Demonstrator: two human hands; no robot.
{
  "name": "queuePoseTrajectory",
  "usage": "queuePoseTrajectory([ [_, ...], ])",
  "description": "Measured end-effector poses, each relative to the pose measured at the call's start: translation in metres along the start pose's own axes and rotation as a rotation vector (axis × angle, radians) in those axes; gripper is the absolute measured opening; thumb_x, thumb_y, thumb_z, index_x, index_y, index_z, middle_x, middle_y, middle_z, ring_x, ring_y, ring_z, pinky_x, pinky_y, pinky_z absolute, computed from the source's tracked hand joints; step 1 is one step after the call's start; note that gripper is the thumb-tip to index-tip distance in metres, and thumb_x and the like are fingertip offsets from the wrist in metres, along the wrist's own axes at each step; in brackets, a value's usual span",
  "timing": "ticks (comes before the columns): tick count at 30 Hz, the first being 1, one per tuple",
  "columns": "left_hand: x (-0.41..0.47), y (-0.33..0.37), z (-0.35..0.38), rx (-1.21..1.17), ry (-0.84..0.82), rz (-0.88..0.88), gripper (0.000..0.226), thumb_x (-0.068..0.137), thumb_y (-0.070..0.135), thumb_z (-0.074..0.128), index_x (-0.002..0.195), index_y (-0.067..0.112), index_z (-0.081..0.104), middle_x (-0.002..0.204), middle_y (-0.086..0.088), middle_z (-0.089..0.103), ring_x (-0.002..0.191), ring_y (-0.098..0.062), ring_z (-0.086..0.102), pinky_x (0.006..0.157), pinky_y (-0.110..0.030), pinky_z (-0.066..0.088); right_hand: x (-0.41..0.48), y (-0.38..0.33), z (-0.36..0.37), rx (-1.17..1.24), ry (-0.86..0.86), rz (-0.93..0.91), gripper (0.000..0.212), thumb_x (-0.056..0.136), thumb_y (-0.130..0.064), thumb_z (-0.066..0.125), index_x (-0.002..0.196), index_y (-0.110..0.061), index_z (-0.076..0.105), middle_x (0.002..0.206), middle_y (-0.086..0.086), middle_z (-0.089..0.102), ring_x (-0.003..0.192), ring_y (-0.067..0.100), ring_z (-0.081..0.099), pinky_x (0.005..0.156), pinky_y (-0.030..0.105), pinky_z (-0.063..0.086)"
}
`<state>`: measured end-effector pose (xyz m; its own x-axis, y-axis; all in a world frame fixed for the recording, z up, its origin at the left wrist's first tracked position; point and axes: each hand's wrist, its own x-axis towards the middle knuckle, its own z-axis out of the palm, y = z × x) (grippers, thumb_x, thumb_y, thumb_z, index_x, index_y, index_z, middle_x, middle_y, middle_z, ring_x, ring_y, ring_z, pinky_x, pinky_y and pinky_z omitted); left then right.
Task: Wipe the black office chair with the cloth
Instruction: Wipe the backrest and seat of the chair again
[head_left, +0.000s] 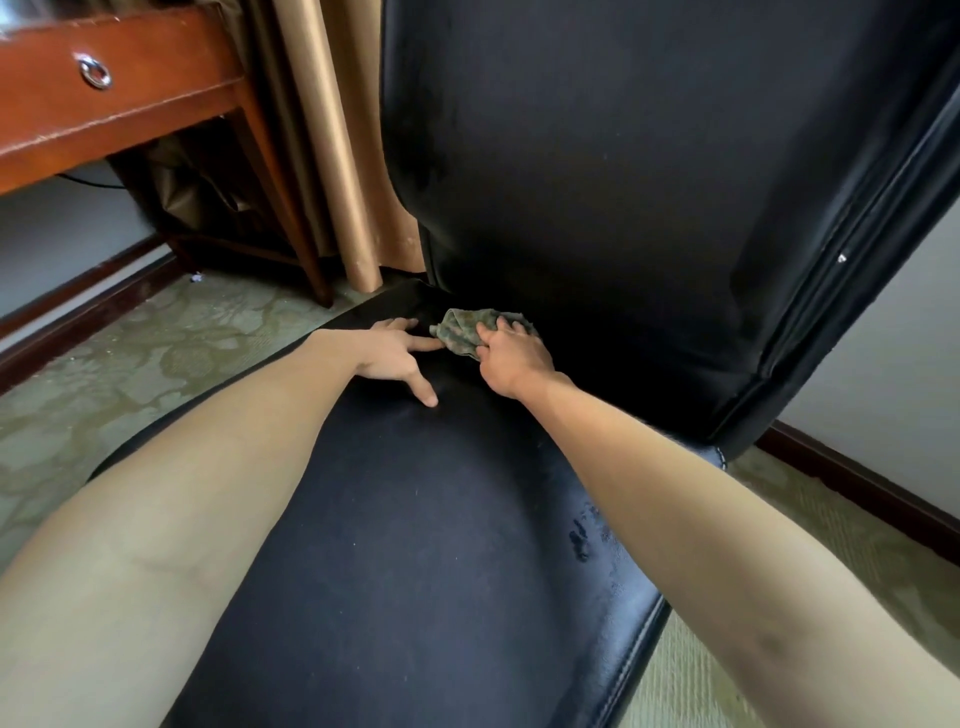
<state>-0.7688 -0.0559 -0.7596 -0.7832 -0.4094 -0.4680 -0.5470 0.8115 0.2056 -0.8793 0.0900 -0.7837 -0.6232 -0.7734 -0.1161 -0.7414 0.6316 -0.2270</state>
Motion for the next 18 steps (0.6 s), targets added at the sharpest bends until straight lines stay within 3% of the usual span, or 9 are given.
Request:
queuePoseTrajectory([
  [10, -0.011, -0.008, 0.007, -0.081, 0.029, -0.055, 0.099, 0.069, 0.053, 0.079, 0.149, 0.049, 0.020, 0.163, 0.004, -0.005, 0.148, -0.022, -0.011, 0.118, -0.056, 0.004, 0.014, -0.003, 0.000, 0.046, -0.047, -0.086, 0.050, 0.103, -0.028, 0.032, 0.152, -0.023, 0.023, 0.161, 0.003, 0.015, 0.147, 0.025, 0.015, 0.119, 0.041, 0.016],
  [18, -0.019, -0.015, 0.010, -0.011, 0.053, -0.088, 0.101, 0.070, 0.064, 0.073, 0.151, 0.047, 0.015, 0.163, -0.002, -0.002, 0.148, -0.028, -0.007, 0.116, -0.060, 0.011, 0.019, -0.016, -0.001, 0.108, -0.057, -0.071, 0.049, 0.103, -0.027, 0.033, 0.151, -0.027, 0.026, 0.161, -0.001, 0.013, 0.148, 0.021, 0.012, 0.120, 0.035, 0.010],
])
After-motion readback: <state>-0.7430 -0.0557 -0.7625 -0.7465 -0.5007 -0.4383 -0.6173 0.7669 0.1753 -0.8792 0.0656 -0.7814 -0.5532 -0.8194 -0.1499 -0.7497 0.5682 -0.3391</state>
